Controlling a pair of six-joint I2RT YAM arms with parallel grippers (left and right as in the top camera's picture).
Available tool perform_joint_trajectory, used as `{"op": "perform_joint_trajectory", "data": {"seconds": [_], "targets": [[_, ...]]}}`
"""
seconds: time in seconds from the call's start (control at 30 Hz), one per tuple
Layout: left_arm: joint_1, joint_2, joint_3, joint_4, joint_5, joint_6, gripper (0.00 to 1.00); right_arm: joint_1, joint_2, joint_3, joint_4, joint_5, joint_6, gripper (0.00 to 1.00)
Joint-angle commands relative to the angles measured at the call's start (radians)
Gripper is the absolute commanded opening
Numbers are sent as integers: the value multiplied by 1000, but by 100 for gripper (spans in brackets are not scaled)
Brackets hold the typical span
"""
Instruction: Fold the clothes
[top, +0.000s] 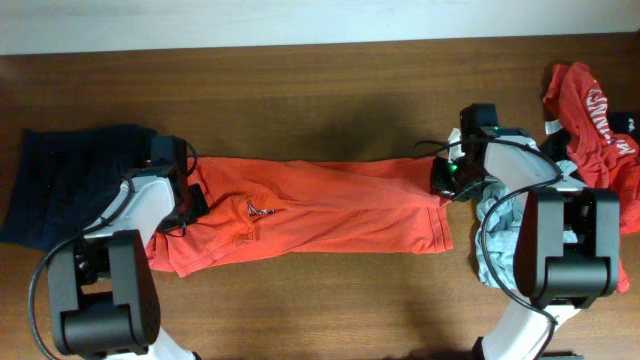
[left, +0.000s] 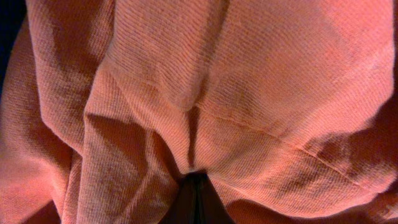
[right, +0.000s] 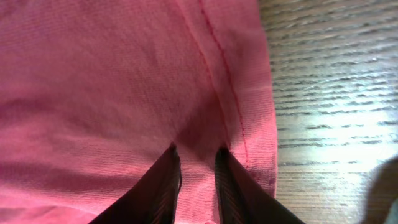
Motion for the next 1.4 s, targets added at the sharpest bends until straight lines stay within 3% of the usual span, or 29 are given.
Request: {"op": "perform_joint_trajectory", "data": {"seconds": [0.0,0.17,0.4,0.53,0.6,1.03,1.37], "targets": [[0,52,-16,11,15,19,3,-8,19,-30,13,91,-8,25],[0,52,-16,11,16,36,6,-8,-33,28,-27,-169,-151,31],[0,52,-16,10,16,42,7,-8,-172,35,-145,-162,-142,31],[0,52,-16,9,17,42,8,-8,-167,12,-201,-68,-78,9],[0,52,-16,9,22,42,8,-8,-166,-16,-195,-57,-66,5],[0,52,-16,10,32,42,8,-7,-164,-256,54,-46,-18,4],[0,52,-16,10,42,42,9,-8,-164,-299,18,459,292,4]]}}
